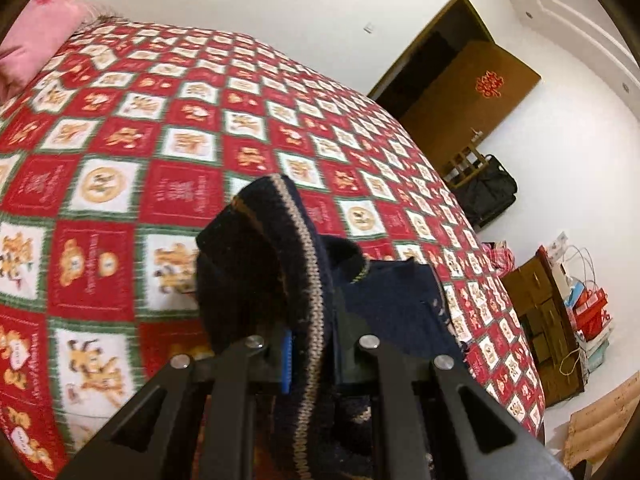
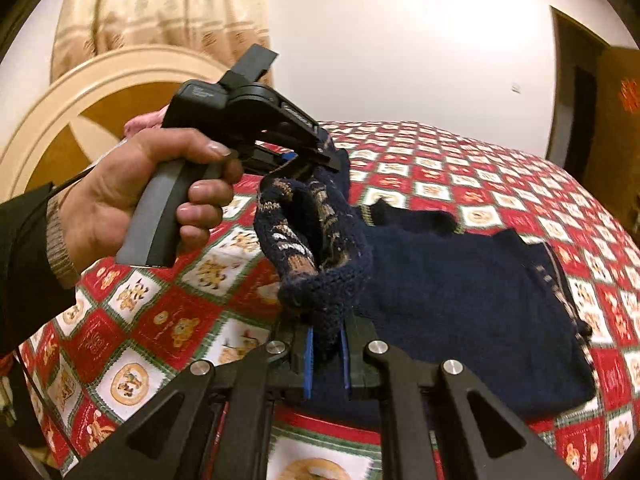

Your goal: Fold small clothes

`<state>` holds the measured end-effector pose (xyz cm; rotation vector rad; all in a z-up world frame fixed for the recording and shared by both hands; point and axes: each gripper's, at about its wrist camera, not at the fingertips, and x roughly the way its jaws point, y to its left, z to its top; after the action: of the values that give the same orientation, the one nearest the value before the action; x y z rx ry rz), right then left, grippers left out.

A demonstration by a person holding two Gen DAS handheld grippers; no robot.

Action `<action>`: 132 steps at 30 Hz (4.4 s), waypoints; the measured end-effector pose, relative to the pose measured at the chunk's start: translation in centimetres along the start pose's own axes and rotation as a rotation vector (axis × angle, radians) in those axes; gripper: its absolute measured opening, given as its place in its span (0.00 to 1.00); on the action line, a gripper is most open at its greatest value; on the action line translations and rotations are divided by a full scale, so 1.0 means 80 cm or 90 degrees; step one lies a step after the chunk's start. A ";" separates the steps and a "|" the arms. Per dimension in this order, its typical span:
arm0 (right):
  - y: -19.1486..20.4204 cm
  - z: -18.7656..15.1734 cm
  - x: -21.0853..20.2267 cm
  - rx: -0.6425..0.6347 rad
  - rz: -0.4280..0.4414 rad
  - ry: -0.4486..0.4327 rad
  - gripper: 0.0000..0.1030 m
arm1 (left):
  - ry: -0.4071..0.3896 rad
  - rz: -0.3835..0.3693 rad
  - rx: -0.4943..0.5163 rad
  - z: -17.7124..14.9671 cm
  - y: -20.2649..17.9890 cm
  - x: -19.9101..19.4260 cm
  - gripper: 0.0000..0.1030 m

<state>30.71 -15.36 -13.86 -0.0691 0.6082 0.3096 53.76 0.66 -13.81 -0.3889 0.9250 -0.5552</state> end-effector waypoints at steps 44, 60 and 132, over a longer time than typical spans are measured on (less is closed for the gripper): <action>-0.323 -0.124 -0.037 0.463 -0.021 0.040 0.10 | 0.063 0.033 0.221 -0.023 -0.272 0.205 0.39; -0.345 -0.017 -0.037 0.371 -0.033 0.009 0.58 | -0.029 0.180 0.229 -0.139 -0.151 0.088 0.72; -0.346 -0.029 -0.010 0.247 -0.009 0.214 0.38 | 0.032 0.121 0.226 -0.203 -0.133 0.111 1.00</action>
<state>37.30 -42.29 -16.03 0.2521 0.9919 0.1612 41.57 -14.42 -22.66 0.0325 0.8797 -0.5432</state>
